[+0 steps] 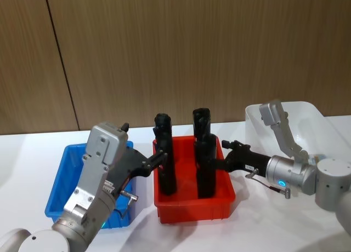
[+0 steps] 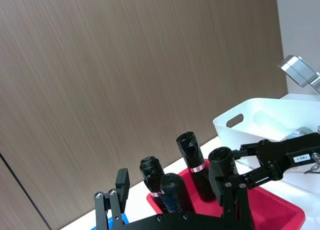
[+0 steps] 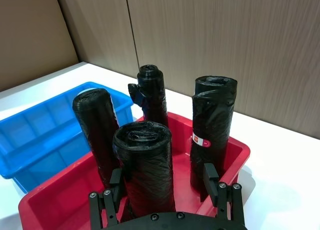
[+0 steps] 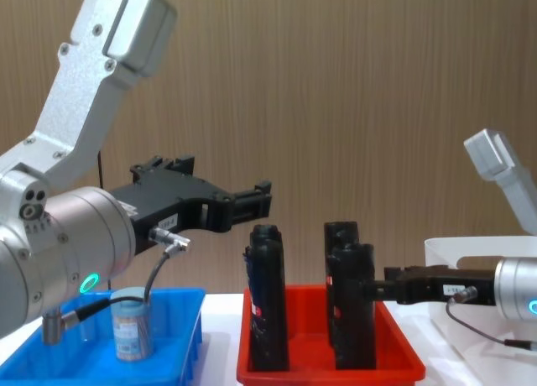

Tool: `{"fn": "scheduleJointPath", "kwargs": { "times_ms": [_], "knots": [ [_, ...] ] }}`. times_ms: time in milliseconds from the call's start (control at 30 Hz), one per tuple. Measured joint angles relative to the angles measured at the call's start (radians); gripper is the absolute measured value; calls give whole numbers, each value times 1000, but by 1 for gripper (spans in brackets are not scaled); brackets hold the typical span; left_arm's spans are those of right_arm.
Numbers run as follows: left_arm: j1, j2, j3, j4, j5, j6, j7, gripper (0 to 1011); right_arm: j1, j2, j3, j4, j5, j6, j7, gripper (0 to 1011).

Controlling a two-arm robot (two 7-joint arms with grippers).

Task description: Pick the cotton swabs from the blue box and place them into the white box.

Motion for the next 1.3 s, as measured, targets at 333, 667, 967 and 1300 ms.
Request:
{"fn": "scheduleJointPath", "kwargs": {
  "times_ms": [333, 667, 967, 1300],
  "knots": [
    [0, 0, 0, 0, 0, 0, 0, 1004, 62, -21, -2, 110, 0, -44, 26, 1001],
    [0, 0, 0, 0, 0, 0, 0, 1004, 105, -34, 5, 190, 8, -77, 62, 1001],
    [0, 0, 0, 0, 0, 0, 0, 1004, 128, -44, 11, 237, 16, -101, 107, 845],
    [0, 0, 0, 0, 0, 0, 0, 1004, 140, -50, 16, 261, 19, -115, 134, 555]
  ]
}}
